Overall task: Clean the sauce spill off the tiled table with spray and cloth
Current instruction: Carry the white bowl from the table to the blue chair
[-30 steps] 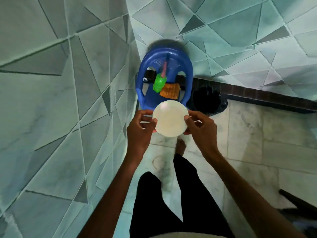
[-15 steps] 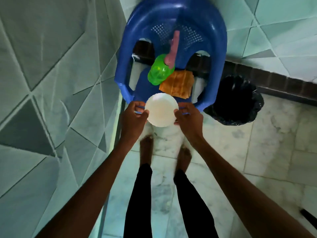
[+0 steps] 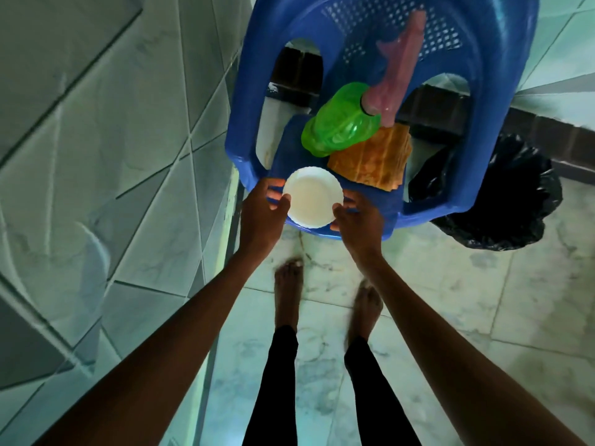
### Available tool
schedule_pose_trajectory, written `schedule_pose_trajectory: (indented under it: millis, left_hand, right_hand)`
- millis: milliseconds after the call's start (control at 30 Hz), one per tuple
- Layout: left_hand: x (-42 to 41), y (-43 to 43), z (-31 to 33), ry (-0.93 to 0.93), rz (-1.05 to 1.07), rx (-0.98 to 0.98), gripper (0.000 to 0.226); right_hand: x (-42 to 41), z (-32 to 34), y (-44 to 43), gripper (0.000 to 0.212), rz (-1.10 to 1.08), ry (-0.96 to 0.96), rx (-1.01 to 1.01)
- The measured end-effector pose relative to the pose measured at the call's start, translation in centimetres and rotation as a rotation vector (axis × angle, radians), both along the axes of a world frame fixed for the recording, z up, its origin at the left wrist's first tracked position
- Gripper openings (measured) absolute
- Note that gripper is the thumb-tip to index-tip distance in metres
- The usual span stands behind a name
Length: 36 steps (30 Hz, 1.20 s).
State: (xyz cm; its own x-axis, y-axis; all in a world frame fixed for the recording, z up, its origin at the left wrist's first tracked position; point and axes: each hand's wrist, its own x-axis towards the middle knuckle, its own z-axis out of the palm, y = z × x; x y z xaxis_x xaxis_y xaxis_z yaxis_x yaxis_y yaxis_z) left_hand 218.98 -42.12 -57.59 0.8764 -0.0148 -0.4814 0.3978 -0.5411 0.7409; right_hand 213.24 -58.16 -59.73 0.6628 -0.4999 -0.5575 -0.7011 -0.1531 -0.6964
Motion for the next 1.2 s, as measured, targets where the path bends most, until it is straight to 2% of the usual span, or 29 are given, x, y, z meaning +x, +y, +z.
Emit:
schedule_pose_trajectory:
  millis: [400, 767, 1200]
  left_hand:
    - [0.5, -0.1, -1.0, -0.017, 0.003, 0.089, 0.041]
    - [1.1, -0.8, -0.5, -0.033, 0.009, 0.139, 0.044]
    - [1.2, -1.2, -0.5, 0.000, 0.016, 0.120, 0.043]
  right_hand:
    - [1.0, -0.4, 0.8, 0.038, 0.072, 0.014, -0.017]
    - [1.9, 0.1, 0.2, 0.045, 0.136, 0.034, -0.054]
    - [2.5, 0.2, -0.2, 0.038, 0.190, 0.044, -0.038]
